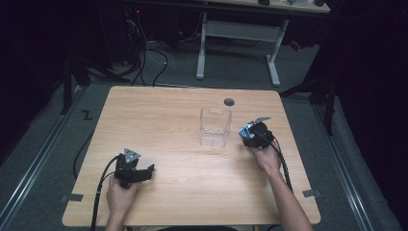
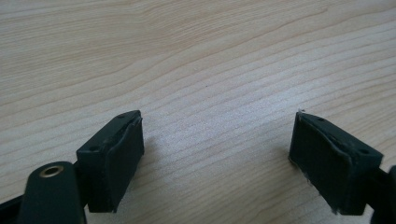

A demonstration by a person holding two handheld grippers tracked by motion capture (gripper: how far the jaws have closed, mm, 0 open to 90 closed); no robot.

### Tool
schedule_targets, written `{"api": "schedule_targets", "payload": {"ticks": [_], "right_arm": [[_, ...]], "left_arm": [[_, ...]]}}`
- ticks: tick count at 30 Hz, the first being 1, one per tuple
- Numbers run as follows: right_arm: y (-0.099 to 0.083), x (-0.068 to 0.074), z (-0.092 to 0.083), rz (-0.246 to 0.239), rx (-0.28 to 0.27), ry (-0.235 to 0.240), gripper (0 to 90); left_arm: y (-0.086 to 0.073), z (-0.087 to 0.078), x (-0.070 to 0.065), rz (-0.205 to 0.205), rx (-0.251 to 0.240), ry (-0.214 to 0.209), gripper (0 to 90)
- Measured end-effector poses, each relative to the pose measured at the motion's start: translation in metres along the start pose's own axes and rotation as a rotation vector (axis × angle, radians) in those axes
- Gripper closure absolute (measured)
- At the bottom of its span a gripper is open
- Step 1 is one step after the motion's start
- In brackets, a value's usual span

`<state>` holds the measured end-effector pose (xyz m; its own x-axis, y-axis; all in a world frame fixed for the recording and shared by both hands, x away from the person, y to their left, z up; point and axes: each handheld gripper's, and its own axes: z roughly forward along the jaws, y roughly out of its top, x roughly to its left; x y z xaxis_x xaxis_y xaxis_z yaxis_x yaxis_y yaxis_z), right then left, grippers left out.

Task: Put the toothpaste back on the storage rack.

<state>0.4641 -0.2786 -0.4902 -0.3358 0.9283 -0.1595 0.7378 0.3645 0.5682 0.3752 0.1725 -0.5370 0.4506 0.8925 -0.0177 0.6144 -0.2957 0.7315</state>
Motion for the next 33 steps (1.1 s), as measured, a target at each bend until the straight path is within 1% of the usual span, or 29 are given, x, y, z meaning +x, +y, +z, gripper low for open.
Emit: {"api": "schedule_targets", "payload": {"ticks": [2, 5, 8, 11, 16, 17, 19, 20, 23, 25, 26, 27, 28, 29, 31, 33], "right_arm": [[0.0, 0.0, 0.001, 0.01, 0.01, -0.001, 47.0], [-0.001, 0.0, 0.004, -0.004, 0.023, -0.008, 47.6], [-0.001, -0.001, 0.006, 0.0, 0.033, -0.019, 48.4], [-0.001, -0.001, 0.008, -0.01, 0.043, -0.03, 49.8], [0.001, -0.002, 0.01, -0.017, 0.068, -0.031, 51.3], [0.002, -0.002, 0.01, -0.029, 0.07, -0.033, 51.5], [0.003, -0.002, 0.01, -0.037, 0.082, -0.036, 52.2], [0.004, -0.002, 0.01, -0.029, 0.09, -0.033, 52.6], [0.006, -0.006, 0.011, -0.026, 0.1, -0.018, 53.8], [0.007, -0.008, 0.01, -0.013, 0.105, -0.013, 55.3], [0.008, -0.01, 0.01, -0.015, 0.105, -0.012, 57.3], [0.009, -0.011, 0.009, -0.019, 0.109, -0.014, 61.6], [0.009, -0.012, 0.009, -0.021, 0.108, -0.012, 62.9], [0.009, -0.014, 0.009, -0.017, 0.124, -0.015, 63.4], [0.009, -0.018, 0.012, -0.014, 0.137, -0.009, 63.1], [0.009, -0.02, 0.013, 0.001, 0.146, 0.001, 62.9]], "left_arm": [[0.0, 0.0, 0.0, 0.0, 0.0, 0.0, 18.2], [0.0, 0.0, 0.0, 0.0, 0.0, 0.0, 18.2], [0.0, 0.0, 0.0, 0.001, 0.001, 0.0, 18.2], [0.0, 0.0, 0.0, 0.002, 0.001, 0.0, 18.2], [0.0, 0.0, 0.0, 0.002, 0.001, 0.0, 18.2], [0.0, 0.0, 0.0, 0.001, 0.001, 0.0, 18.2], [0.0, 0.0, 0.0, 0.002, 0.001, 0.0, 18.2], [0.0, 0.0, 0.0, 0.002, 0.001, 0.0, 18.2], [0.0, 0.0, 0.0, 0.002, 0.001, 0.0, 18.2], [0.0, 0.0, 0.0, 0.002, 0.001, 0.0, 18.2], [0.0, 0.0, 0.0, 0.001, 0.0, 0.0, 18.2], [0.0, 0.0, 0.0, 0.002, 0.0, 0.0, 18.2], [0.0, 0.0, 0.0, 0.002, 0.0, 0.0, 18.2], [0.0, 0.0, 0.0, 0.002, 0.001, 0.0, 18.1], [0.0, 0.0, 0.0, 0.002, 0.0, 0.0, 18.2], [0.0, 0.0, 0.0, 0.002, 0.001, 0.0, 18.2]]}}
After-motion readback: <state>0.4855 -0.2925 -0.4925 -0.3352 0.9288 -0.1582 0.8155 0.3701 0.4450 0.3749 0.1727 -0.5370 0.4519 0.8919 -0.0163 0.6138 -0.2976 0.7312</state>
